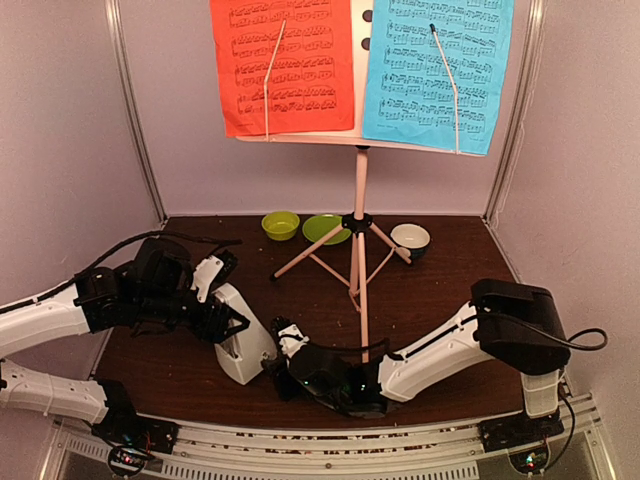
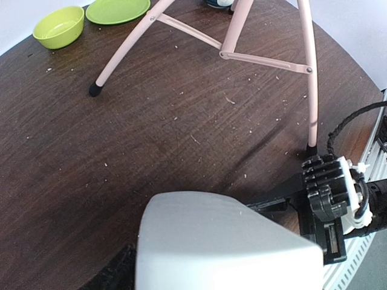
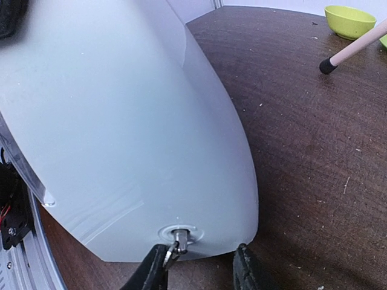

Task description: Set up the instrument practice props

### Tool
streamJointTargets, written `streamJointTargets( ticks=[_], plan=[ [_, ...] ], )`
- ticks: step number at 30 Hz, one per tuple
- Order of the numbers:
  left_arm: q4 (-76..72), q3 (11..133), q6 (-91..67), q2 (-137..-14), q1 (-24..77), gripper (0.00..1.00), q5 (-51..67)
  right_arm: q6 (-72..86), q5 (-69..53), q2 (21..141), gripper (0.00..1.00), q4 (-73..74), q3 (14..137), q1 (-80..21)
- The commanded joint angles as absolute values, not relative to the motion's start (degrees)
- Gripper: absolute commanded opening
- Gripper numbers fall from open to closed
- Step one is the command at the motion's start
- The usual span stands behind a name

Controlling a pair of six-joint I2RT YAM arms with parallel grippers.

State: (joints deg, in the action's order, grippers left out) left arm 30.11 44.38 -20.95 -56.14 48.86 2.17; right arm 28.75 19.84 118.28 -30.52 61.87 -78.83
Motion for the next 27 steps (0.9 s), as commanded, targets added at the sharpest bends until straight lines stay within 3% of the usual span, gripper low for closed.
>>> streamJointTargets(
  ticks=[1,10,21,27],
  plan=[
    [23.29,47.55,-20.14,-54.87,49.05,0.00,5.32,28.22,19.62,116.03,0.38,-32.06,63.08,-78.56],
    [23.27,47.05,-18.87,-53.86,49.04,0.00,5.73,30.54,20.26,115.79,0.16,-31.51,63.01,-77.82],
    [23.31,46.58,-18.35,-53.20,49.04,0.00,6.21,29.54,19.60,115.14,0.28,-30.72,64.37,-77.46],
    [23.38,46.49,-18.37,-53.26,49.09,0.00,6.20,28.31,19.70,114.79,0.26,-30.43,64.72,-77.50]
  ],
)
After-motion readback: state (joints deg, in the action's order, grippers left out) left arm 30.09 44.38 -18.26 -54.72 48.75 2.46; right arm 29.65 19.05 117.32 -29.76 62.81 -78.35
